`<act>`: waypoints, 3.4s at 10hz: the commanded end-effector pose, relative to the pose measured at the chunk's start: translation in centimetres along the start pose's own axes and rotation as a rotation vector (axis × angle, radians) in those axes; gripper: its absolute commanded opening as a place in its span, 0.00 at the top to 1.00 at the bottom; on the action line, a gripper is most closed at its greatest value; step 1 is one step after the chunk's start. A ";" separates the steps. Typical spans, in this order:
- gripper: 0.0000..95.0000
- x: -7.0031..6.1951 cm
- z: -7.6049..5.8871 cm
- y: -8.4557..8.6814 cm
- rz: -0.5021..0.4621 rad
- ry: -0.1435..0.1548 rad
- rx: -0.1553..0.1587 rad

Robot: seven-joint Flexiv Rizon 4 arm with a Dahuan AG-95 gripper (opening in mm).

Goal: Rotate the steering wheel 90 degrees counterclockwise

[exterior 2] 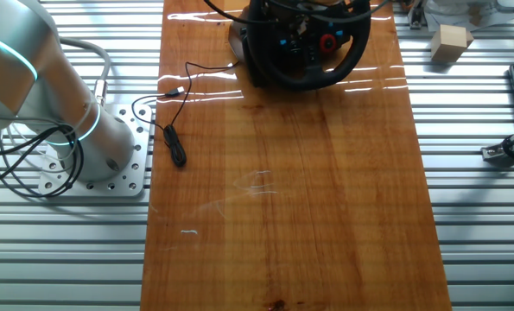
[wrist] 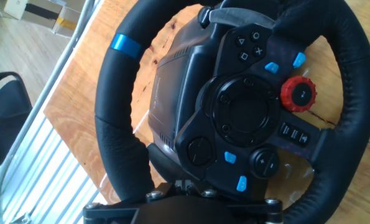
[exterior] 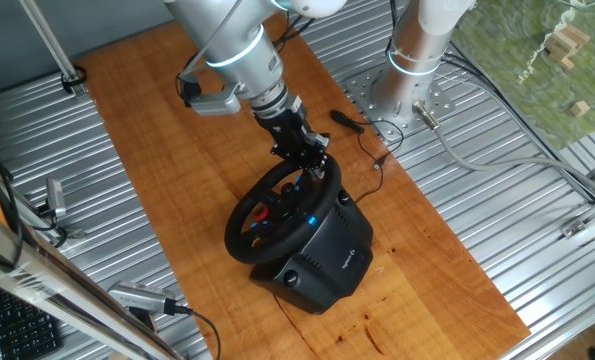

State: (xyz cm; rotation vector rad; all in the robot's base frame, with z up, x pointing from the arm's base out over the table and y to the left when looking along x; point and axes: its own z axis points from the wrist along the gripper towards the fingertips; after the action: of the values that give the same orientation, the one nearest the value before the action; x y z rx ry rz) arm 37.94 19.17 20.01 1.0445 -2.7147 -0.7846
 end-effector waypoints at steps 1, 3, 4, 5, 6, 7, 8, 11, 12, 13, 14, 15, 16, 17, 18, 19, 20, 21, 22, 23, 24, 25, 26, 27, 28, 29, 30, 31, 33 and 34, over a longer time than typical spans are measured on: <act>1.00 0.1 0.0 0.1 0.014 0.002 0.006; 1.00 0.1 0.0 0.1 0.028 0.013 0.023; 1.00 0.1 0.0 0.1 0.034 0.020 0.032; 1.00 0.1 0.0 0.1 0.045 0.023 0.034; 1.00 0.1 0.0 0.1 0.050 0.024 0.032; 1.00 0.1 0.0 0.1 0.056 0.024 0.029; 1.00 0.1 0.0 0.1 0.064 0.023 0.024; 1.00 0.1 0.0 0.1 0.106 -0.001 0.013; 1.00 0.1 0.0 0.1 0.122 -0.008 0.013; 1.00 0.1 0.0 0.1 0.134 -0.013 0.013; 1.00 0.1 0.0 0.1 0.158 -0.023 0.017; 1.00 0.1 0.0 0.1 0.172 -0.024 0.023; 1.00 0.1 0.0 0.1 0.178 -0.027 0.024; 1.00 0.1 0.0 0.1 0.181 -0.027 0.024; 1.00 0.1 0.0 0.1 0.182 -0.027 0.024; 1.00 0.1 0.0 0.0 0.183 -0.026 0.024; 1.00 0.1 0.1 0.0 0.179 -0.026 0.023; 1.00 0.1 0.1 0.0 0.179 -0.026 0.020; 1.00 0.1 0.1 -0.1 0.176 -0.022 0.019; 1.00 0.2 0.1 -0.3 0.169 -0.020 0.017; 1.00 0.2 0.2 -0.5 0.163 -0.016 0.016; 1.00 0.2 0.2 -0.6 0.158 -0.012 0.016; 1.00 0.3 0.2 -0.8 0.154 -0.003 0.015; 1.00 0.3 0.1 -1.0 0.153 0.001 0.014; 1.00 0.4 0.1 -1.2 0.148 0.004 0.013; 1.00 0.4 0.2 -1.4 0.143 0.009 0.016; 1.00 0.5 0.2 -1.6 0.141 0.014 0.015; 1.00 0.6 0.2 -1.8 0.138 0.016 0.015; 1.00 0.8 0.2 -2.3 0.131 0.020 0.013; 1.00 0.9 0.1 -2.5 0.127 0.021 0.012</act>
State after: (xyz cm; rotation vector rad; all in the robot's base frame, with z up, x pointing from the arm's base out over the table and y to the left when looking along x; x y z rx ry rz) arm 38.67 16.98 18.54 0.8683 -2.7357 -0.7373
